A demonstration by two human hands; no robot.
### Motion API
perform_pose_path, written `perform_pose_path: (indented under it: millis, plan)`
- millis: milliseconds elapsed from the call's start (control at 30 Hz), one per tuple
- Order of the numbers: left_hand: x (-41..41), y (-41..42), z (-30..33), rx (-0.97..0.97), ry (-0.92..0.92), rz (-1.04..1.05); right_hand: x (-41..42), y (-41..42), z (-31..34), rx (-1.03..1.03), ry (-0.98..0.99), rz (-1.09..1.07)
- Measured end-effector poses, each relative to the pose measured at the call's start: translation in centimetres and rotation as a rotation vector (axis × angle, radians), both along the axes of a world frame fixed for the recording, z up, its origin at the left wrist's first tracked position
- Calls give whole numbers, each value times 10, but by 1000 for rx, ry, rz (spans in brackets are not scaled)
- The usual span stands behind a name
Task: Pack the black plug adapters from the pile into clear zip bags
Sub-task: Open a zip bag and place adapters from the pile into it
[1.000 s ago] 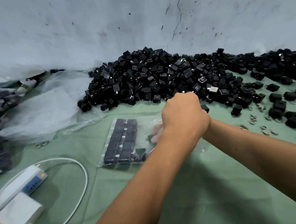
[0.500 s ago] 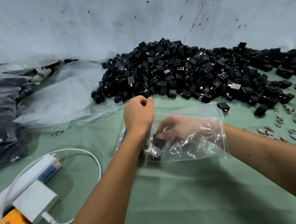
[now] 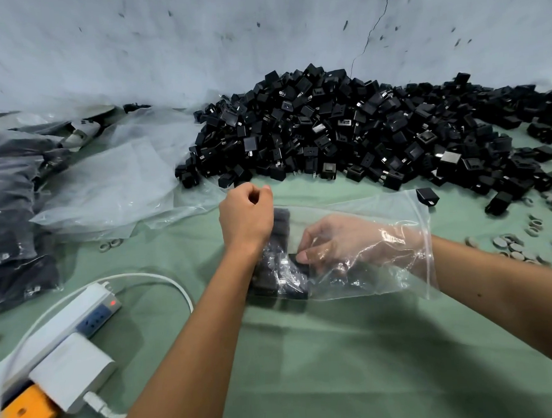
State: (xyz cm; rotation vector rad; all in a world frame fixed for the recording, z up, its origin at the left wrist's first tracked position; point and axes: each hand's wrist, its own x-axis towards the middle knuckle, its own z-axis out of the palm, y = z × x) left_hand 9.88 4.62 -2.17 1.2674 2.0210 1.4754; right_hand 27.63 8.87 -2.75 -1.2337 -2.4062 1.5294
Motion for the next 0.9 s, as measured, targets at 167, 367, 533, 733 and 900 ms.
perform_pose_path:
  millis: [167,367,533,733,900]
  plan:
    - [3,1,-1,3,45,-15,1,-4,9,75,-35,85]
    - [11,5,-6,-11,86,-39,-2,-2,3,7,30,16]
    - [21,3,-12,-61,233,-49,5,-8,-6,-13,301,96]
    - [30,-4,-20,-88,579,-104,8,5,-4,64,-47,97]
    - [36,-5,-24,-97,735,-101,54,11,7,-150,56,98]
